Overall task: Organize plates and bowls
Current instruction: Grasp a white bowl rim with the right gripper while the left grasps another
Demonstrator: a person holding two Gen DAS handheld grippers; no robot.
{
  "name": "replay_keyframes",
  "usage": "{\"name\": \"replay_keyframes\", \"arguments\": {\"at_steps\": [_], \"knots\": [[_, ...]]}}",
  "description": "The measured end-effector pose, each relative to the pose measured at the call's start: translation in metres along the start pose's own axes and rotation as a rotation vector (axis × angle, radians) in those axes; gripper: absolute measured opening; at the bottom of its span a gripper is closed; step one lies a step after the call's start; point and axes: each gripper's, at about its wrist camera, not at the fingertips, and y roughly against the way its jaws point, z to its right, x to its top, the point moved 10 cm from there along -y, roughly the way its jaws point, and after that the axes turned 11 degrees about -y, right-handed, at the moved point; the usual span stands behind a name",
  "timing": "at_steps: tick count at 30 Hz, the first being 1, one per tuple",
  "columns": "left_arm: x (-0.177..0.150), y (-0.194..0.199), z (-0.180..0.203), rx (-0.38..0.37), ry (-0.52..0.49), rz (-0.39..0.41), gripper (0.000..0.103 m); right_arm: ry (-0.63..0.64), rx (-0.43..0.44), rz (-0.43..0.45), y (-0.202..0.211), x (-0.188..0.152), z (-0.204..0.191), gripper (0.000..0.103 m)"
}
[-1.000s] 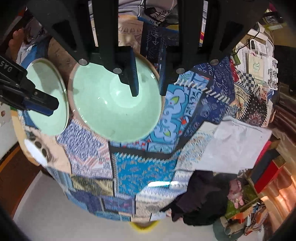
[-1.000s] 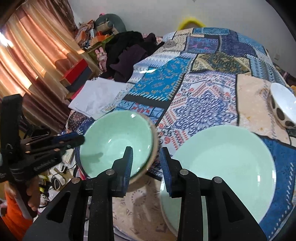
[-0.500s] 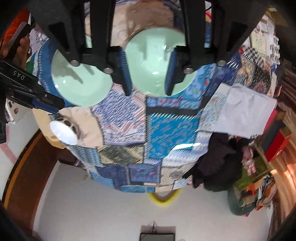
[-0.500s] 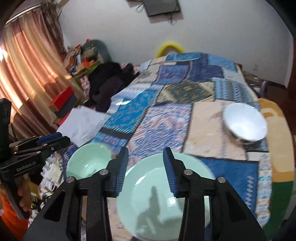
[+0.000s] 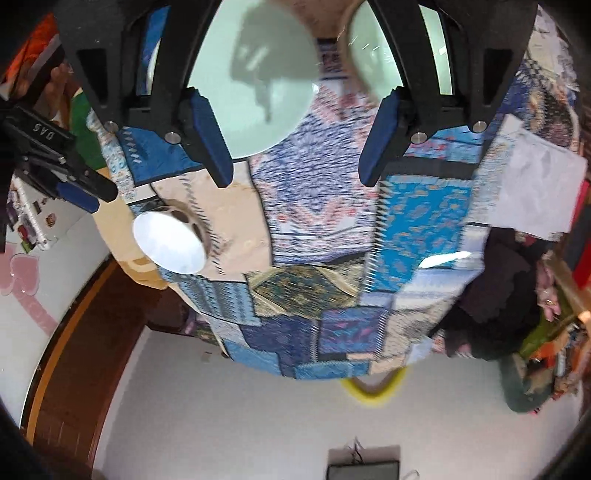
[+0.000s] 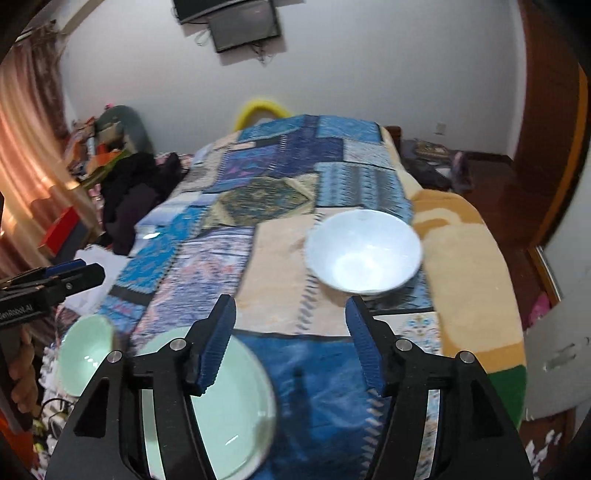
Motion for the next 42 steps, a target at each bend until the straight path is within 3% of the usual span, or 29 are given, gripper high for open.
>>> {"name": "replay_keyframes", "arguments": {"at_steps": [12,16,18,28,32,36,42], "knots": [[0.025,-0.088,0.016,-0.029,0.007,-0.122,0.070,-0.151,-0.085,-0.022,-0.051,0.023,0.080,0.058],[0.029,-0.112,0.021,-0.028,-0.018,-0.157,0.070,-0.192,-0.097,-0.042,-0.069,0.029,0.098,0.041],[0.031,-0.120,0.023,-0.026,-0.032,-0.165,0.070,-0.197,-0.098,-0.060,-0.078,0.031,0.103,0.037],[0.039,-0.150,0.044,-0.039,-0.093,-0.198,0.070,-0.193,-0.142,-0.080,-0.109,0.039,0.122,0.035],[0.036,-0.157,0.049,-0.050,-0.105,-0.219,0.070,-0.173,-0.128,-0.108,-0.119,0.042,0.122,0.021],[0.036,-0.160,0.052,-0.042,-0.114,-0.218,0.070,-0.153,-0.135,-0.126,-0.124,0.040,0.121,0.019],[0.040,-0.163,0.059,-0.048,-0.123,-0.215,0.070,-0.113,-0.081,-0.149,-0.122,0.034,0.106,0.019]]}}
